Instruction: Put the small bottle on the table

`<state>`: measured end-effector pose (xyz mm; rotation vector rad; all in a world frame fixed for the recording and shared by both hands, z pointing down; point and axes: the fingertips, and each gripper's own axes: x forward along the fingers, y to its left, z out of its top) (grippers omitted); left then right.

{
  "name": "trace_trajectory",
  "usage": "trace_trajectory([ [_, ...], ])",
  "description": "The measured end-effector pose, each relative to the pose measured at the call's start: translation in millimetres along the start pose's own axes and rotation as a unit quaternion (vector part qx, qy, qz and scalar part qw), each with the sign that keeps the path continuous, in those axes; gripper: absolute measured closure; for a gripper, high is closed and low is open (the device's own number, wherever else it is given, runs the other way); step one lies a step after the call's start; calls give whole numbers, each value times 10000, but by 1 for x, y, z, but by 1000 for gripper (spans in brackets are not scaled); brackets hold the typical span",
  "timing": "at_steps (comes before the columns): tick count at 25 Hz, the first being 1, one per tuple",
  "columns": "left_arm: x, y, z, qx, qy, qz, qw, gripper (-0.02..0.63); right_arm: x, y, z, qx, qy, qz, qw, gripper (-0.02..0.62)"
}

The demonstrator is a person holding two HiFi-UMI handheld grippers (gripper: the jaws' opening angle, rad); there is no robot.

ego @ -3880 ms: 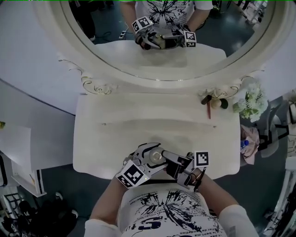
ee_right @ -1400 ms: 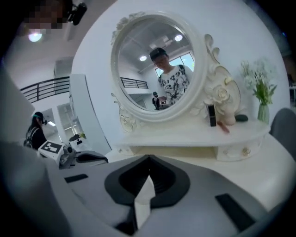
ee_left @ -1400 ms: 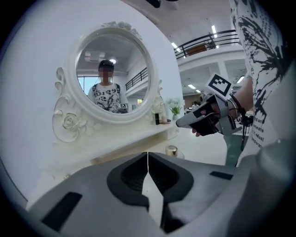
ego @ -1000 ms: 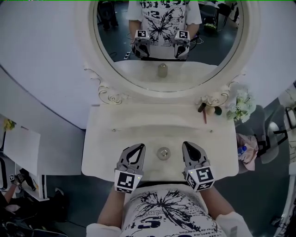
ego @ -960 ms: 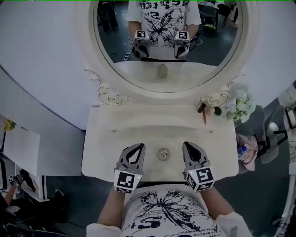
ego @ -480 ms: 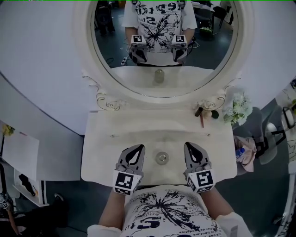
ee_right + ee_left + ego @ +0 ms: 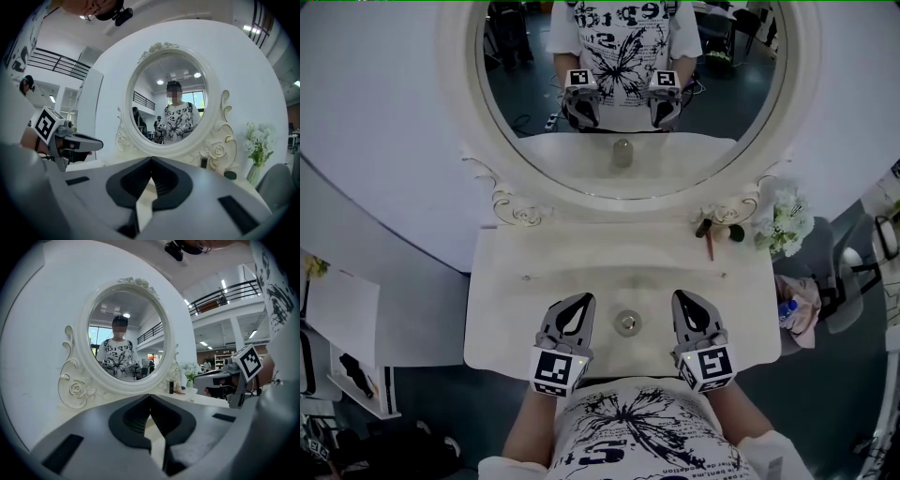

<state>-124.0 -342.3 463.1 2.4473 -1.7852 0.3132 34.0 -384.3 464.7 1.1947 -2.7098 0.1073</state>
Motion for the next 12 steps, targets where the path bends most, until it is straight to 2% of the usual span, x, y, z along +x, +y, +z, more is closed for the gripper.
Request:
trace_trajectory([
  [5, 3, -13, -2, -90, 155, -116, 9998, 586, -3, -6, 0, 55, 8, 16, 10000, 578],
  [12, 3, -25, -2, -101, 297, -1, 9995, 586, -9, -1, 7, -15, -14, 229, 9997, 578],
])
